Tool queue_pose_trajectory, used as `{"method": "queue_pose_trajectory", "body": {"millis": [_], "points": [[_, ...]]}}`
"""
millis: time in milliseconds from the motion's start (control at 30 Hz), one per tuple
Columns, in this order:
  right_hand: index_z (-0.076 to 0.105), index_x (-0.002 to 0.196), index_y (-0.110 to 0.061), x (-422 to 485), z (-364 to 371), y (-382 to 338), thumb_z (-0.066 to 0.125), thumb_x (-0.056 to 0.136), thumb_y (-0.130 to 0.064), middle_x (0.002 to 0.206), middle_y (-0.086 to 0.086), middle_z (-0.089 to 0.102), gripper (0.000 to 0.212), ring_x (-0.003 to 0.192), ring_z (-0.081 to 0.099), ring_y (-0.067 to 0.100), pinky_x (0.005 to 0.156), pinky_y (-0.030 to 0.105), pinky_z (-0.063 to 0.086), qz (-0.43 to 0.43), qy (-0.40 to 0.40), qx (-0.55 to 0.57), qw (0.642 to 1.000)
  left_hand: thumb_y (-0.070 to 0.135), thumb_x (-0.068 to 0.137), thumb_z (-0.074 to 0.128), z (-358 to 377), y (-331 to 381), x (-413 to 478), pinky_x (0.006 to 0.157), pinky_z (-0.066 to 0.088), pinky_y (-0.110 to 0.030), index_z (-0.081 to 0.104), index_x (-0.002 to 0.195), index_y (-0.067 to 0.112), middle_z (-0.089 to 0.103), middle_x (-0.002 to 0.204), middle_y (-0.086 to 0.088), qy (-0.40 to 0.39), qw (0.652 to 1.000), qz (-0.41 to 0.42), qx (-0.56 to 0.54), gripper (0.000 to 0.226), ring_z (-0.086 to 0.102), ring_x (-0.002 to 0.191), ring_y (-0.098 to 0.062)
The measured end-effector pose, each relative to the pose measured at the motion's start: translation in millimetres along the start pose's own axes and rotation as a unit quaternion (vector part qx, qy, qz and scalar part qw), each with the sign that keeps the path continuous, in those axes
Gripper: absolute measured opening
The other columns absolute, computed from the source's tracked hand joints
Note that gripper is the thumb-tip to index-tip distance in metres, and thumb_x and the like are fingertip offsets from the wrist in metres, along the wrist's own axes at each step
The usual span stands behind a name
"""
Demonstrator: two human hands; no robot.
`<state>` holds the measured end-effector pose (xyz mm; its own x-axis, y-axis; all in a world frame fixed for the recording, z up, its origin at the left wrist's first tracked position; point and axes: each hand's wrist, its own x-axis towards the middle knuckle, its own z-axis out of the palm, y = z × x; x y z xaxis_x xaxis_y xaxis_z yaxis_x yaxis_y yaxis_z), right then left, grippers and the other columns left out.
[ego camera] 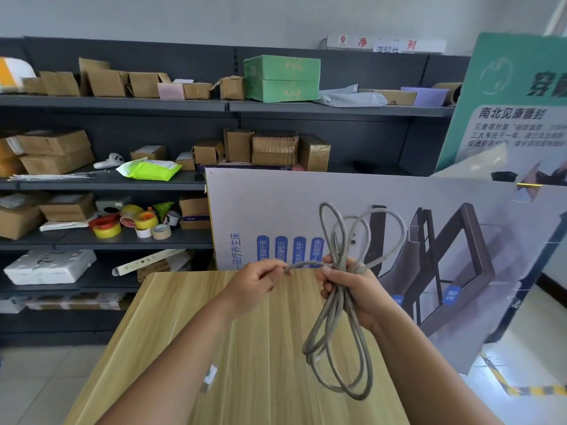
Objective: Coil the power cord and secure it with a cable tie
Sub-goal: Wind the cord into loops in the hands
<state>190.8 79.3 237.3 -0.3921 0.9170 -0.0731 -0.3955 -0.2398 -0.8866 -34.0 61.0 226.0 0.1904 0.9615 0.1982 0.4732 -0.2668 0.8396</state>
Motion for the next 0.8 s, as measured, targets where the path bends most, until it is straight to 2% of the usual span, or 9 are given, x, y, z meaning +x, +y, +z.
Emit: {"method": "queue_pose_trajectory", "body": {"millis": [67,133,200,300,367,533,667,733,800], "points": [[0.060,0.098,-0.003,1.7,-1.5,1.2,0.065,0.084,0.009,0.070,0.012,0.066,0.019,0.052,0.059,0.017,0.054,0.027,0.052,-0.009,0.039,-0.072,0.997,0.031,0.097,0.053,-1.8,3.3,2.2,0.056,0.036,-0.022,0.073,0.094,0.037,0.056,0.058,0.017,0.053,0.998,0.014,0.018,0.021,0.043,0.051,-0.002],[0.062,0.093,-0.003,4.6,-0.3,6.3,0.071,0.080,0.007,0.074,0.015,0.066,0.019,0.057,0.060,0.018,0.057,0.028,0.052,-0.013,0.074,-0.142,0.987,0.025,0.096,0.056,-5.7,13.6,7.3,0.057,0.038,-0.019,0.075,0.095,0.026,0.061,0.061,0.016,0.059,0.994,0.053,0.076,0.018,0.050,0.056,-0.005],[0.062,0.088,-0.004,6.8,1.1,11.2,0.074,0.078,0.005,0.075,0.016,0.062,0.017,0.059,0.059,0.020,0.060,0.030,0.051,-0.010,0.083,-0.160,0.984,0.024,0.095,0.056,-9.5,23.8,11.9,0.061,0.041,-0.021,0.074,0.092,0.021,0.064,0.068,0.009,0.045,0.984,0.094,0.143,0.018,0.055,0.066,-0.010],[0.060,0.085,-0.005,9.8,0.0,15.9,0.073,0.080,0.004,0.069,0.010,0.059,0.017,0.057,0.056,0.019,0.059,0.030,0.049,-0.013,0.078,-0.145,0.986,0.032,0.095,0.052,-12.3,31.9,17.7,0.064,0.046,-0.033,0.071,0.087,0.017,0.066,0.070,0.001,0.011,0.973,0.120,0.197,0.025,0.057,0.068,-0.016],[0.059,0.086,-0.006,10.6,0.3,19.5,0.076,0.078,0.002,0.065,0.005,0.058,0.020,0.060,0.058,0.019,0.064,0.032,0.050,-0.010,0.064,-0.180,0.982,0.033,0.093,0.052,-12.1,37.1,20.1,0.067,0.048,-0.039,0.072,0.086,0.014,0.069,0.073,-0.002,-0.018,0.962,0.137,0.236,0.028,0.060,0.071,-0.018],[0.060,0.090,-0.007,11.2,7.1,22.1,0.070,0.080,0.008,0.060,0.002,0.055,0.021,0.055,0.056,0.020,0.068,0.039,0.047,0.020,0.027,-0.141,0.989,0.024,0.092,0.058,-6.0,47.1,28.9,0.073,0.044,-0.027,0.075,0.092,0.020,0.072,0.083,0.007,-0.062,0.961,0.126,0.239,0.018,0.056,0.074,-0.003],[0.063,0.090,-0.006,9.4,13.7,20.7,0.071,0.076,0.007,0.071,0.009,0.057,0.021,0.062,0.057,0.021,0.069,0.037,0.049,0.008,-0.030,-0.190,0.981,0.033,0.091,0.053,3.8,51.2,32.4,0.084,0.049,-0.035,0.074,0.097,0.029,0.074,0.095,0.009,-0.153,0.937,0.102,0.297,0.023,0.062,0.091,-0.011],[0.064,0.090,-0.006,10.3,14.8,19.2,0.071,0.077,0.005,0.070,0.009,0.058,0.018,0.062,0.060,0.022,0.068,0.038,0.049,0.014,-0.032,-0.209,0.977,0.034,0.087,0.059,7.6,49.3,31.1,0.084,0.051,-0.038,0.075,0.095,0.027,0.075,0.092,0.008,-0.119,0.950,0.103,0.269,0.019,0.065,0.089,-0.011],[0.065,0.089,-0.005,8.6,16.8,16.1,0.071,0.081,0.000,0.069,0.009,0.058,0.011,0.061,0.060,0.025,0.065,0.037,0.052,0.011,-0.026,-0.227,0.974,0.034,0.079,0.073,9.0,47.0,28.1,0.078,0.055,-0.038,0.073,0.085,0.023,0.075,0.081,0.006,-0.036,0.980,0.085,0.175,0.012,0.068,0.078,-0.008]]}}
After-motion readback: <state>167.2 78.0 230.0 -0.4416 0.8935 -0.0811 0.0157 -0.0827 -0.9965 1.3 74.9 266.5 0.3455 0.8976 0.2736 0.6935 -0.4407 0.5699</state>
